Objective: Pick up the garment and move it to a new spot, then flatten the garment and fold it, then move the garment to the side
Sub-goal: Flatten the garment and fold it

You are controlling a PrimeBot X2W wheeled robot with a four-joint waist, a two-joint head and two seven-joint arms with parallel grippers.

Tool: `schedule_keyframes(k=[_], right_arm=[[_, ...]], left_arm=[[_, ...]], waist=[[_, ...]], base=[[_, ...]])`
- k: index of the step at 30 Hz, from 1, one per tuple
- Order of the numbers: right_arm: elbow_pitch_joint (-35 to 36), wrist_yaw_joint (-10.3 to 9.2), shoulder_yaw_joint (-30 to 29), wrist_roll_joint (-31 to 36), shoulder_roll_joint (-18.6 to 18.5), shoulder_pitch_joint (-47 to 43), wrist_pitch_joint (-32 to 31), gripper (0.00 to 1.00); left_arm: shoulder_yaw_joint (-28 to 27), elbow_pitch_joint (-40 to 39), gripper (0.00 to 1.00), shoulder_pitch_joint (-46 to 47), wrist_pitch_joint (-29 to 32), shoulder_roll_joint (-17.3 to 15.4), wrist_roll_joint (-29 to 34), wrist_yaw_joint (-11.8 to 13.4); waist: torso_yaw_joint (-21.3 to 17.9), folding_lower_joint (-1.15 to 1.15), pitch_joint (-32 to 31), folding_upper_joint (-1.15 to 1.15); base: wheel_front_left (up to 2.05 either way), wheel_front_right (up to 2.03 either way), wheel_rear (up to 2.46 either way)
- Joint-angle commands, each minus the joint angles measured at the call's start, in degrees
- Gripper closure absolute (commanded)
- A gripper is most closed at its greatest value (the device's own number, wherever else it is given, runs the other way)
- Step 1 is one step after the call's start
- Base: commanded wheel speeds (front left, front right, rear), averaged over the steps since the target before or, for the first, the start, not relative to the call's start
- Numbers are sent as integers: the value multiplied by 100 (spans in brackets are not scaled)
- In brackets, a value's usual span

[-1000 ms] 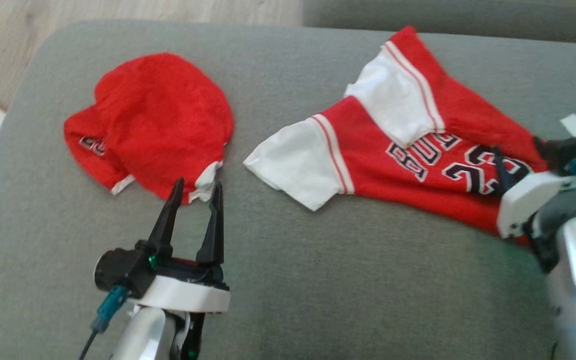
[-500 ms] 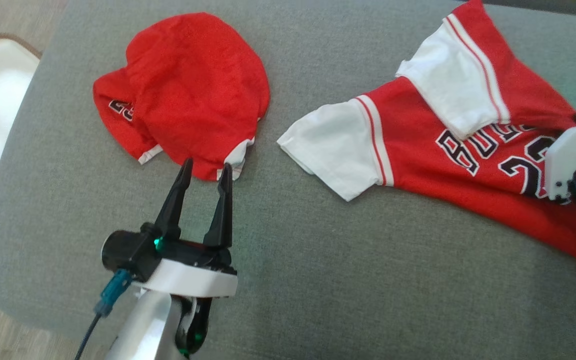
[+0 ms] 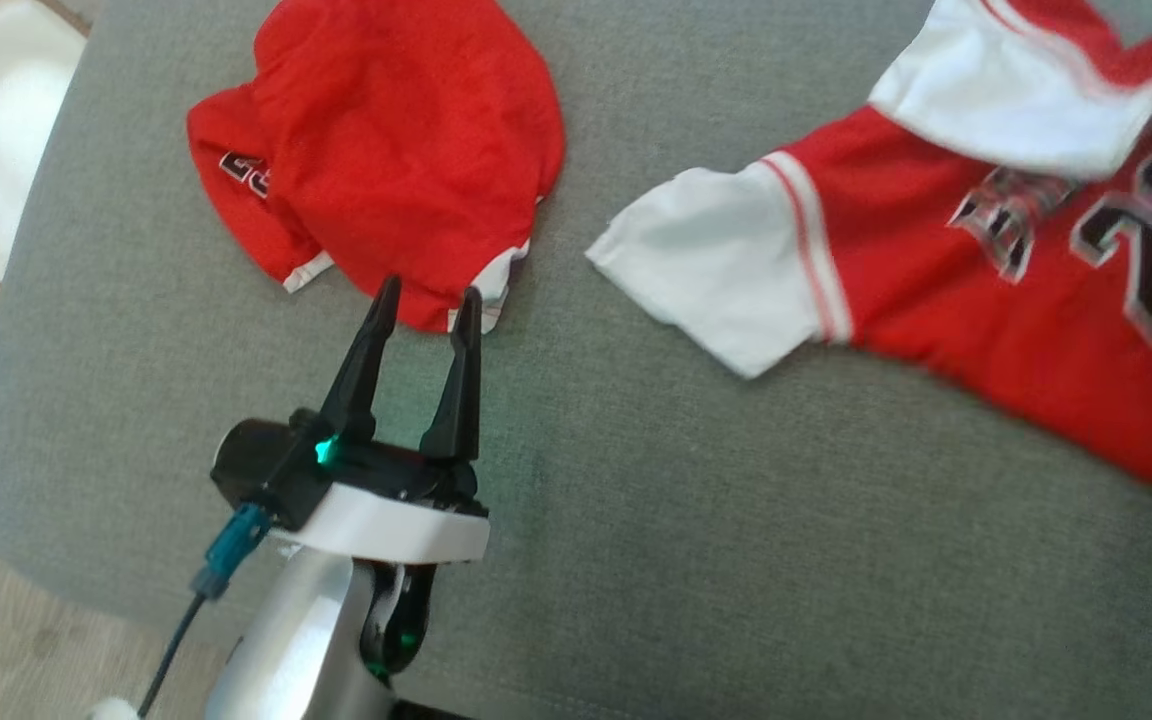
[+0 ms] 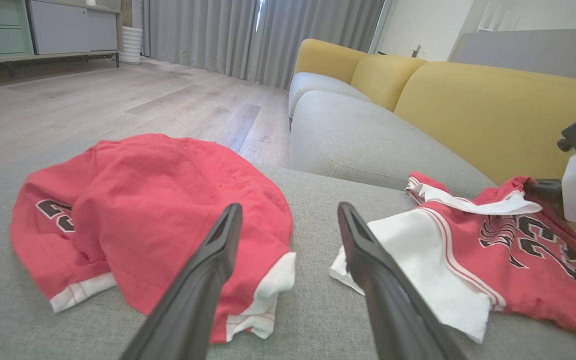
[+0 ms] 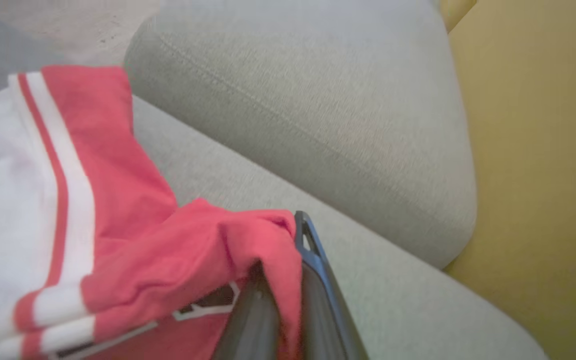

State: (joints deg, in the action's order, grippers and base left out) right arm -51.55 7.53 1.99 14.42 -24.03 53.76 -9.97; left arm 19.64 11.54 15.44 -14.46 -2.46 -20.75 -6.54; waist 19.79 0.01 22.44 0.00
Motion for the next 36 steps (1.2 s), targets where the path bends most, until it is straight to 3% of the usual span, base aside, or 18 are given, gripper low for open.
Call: schedule_keyframes(k=[1, 8, 9, 10, 11, 17, 23, 30, 36], right_arm=[[172, -4, 87, 61, -87, 214, 76, 100], [-58, -4, 115, 813, -249, 1081, 457, 100], [-110, -4, 99, 869, -242, 1144, 489, 84], [-142, -4, 77, 915, -218, 1192, 558, 22], [-161, -4, 43, 964, -200, 1234, 641, 0], [-399, -4, -337, 1100, 61, 1236, 956, 0], [-648, -4, -650, 800, 474, 912, 1539, 0], [-586, -4, -731, -247, 973, 336, 2360, 0], [461, -4, -426, -1409, 1458, -842, 2490, 0]], left_arm=[[-145, -195, 0, 165, -54, -42, -65, 4], [-35, -199, 0, 272, -54, -42, -163, 7], [-29, -196, 0, 274, -54, -42, -169, 7], [-24, -195, 0, 275, -54, -42, -173, 7], [-19, -193, 0, 276, -54, -42, -177, 8], [-48, -155, 0, 269, -54, -42, -148, 41], [-253, -154, 0, 162, -54, -42, -37, 52], [-537, -206, 0, -74, -54, -42, 145, 40], [-718, -252, 0, -328, -54, -42, 269, 35]], waist=[[63, -1, 74, 0], [274, -1, 281, 0], [290, -1, 294, 0], [301, -1, 306, 0], [311, -1, 315, 0], [222, -1, 227, 0], [-147, -1, -176, 0], [-712, -1, -785, 0], [-1137, -1, -1344, 0]], base=[[0, 0, 0], [0, 0, 0], [0, 0, 0], [0, 0, 0], [0, 0, 0], [0, 0, 0], [0, 0, 0], [0, 0, 0], [0, 0, 0]])
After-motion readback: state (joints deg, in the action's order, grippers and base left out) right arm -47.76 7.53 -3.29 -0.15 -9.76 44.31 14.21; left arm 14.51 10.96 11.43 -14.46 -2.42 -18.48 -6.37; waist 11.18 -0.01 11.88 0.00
